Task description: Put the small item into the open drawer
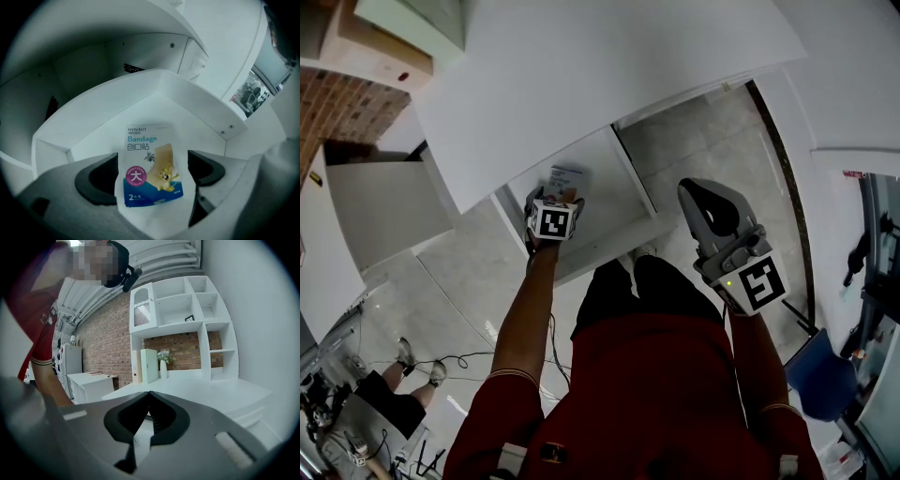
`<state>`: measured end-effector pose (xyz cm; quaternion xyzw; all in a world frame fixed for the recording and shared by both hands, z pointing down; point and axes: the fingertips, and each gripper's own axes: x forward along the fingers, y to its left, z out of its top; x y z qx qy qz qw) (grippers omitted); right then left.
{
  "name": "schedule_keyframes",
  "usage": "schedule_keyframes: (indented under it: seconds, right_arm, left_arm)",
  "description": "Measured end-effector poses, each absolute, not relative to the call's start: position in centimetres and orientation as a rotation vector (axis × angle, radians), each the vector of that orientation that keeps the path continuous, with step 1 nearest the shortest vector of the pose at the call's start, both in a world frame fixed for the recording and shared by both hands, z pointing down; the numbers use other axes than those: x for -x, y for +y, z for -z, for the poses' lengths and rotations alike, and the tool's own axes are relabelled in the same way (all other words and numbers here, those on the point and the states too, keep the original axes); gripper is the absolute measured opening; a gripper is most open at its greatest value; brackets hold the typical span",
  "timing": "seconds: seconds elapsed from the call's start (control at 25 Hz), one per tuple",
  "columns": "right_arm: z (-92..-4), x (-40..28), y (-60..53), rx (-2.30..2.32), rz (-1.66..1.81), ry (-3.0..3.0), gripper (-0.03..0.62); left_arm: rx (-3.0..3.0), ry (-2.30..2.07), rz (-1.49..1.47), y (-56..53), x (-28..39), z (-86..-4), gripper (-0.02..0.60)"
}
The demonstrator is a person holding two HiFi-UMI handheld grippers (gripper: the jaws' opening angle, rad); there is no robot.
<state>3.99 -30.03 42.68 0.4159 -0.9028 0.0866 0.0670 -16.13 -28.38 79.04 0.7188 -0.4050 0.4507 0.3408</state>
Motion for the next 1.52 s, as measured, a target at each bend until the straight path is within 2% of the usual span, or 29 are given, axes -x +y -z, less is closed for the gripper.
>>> schedule_keyframes:
  seconds: [0.28, 0.76, 1.0, 1.52]
  right_arm:
    - [-41.8, -3.1, -29.8, -1.221, -0.254, -2.790, 0.012]
    - [-39.1, -0.6, -27.6, -1.098, -0.242, -2.934, 0.012]
    - [-37.6, -0.7, -25.7, -1.061, -0.256, -2.996, 0.012]
    - [-34.3, 0.2, -21.6, -0.926, -0.209, -3.109, 0.012]
  left_arm:
    - [-1.933, -1.115, -1.101, -28.7, 16.1, -74.2, 0.465]
    - [-2.292, -1.265, -0.653, -28.0, 12.2, -55.1, 0.347]
    - [-2.421, -1.355, -0.358, -26.1, 10.3, -45.9, 0.247]
    - [-2.584, -1.523, -0.105, -22.8, 9.4, -34.8, 0.025]
